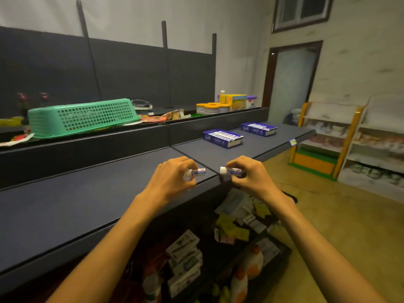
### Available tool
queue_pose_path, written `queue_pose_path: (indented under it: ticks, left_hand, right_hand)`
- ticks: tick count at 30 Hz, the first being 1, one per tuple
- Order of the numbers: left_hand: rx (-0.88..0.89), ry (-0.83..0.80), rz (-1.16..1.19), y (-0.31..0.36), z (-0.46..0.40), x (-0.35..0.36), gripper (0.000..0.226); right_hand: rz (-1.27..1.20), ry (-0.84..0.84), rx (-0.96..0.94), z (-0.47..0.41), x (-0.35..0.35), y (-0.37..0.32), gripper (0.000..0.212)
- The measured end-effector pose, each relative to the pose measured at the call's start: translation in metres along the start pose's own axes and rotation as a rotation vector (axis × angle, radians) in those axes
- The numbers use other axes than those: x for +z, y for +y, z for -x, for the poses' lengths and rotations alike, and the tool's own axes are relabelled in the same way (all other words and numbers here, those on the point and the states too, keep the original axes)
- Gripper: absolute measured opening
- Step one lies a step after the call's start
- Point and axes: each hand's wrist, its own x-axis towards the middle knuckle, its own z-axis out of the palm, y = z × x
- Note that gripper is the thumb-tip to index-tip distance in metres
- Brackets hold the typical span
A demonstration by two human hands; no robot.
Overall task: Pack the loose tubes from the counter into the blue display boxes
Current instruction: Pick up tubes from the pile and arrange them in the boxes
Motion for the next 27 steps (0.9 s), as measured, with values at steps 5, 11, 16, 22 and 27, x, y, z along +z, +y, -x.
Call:
queue_pose_path:
  ticks: [5,11,16,22,27]
  left_hand:
    - [0.055,-0.046,0.048,0.028,-0.062,0.058,0.02]
    - [0.091,-0.029,0.071,0.049,-0.149,0.124,0.021]
    - [0.131,-0.037,0.114,0.063,-0.22,0.175,0.023]
    - [0.136,-0.084,0.117,0.08,-0.291,0.23,0.023]
    - [0.108,-0.092,0.104,0.101,-0.347,0.276,0.023]
  right_hand:
    - [0.019,0.028,0.089,0.001,-0.027,0.069,0.026]
    - [0.07,0.038,0.141,-0.023,-0.058,0.16,0.026]
    - [0.108,0.029,0.193,-0.051,-0.082,0.232,0.027]
    - [0.109,-0.012,0.241,-0.076,-0.105,0.313,0.029]
    - [0.101,-0.013,0.243,-0.097,-0.121,0.387,0.029]
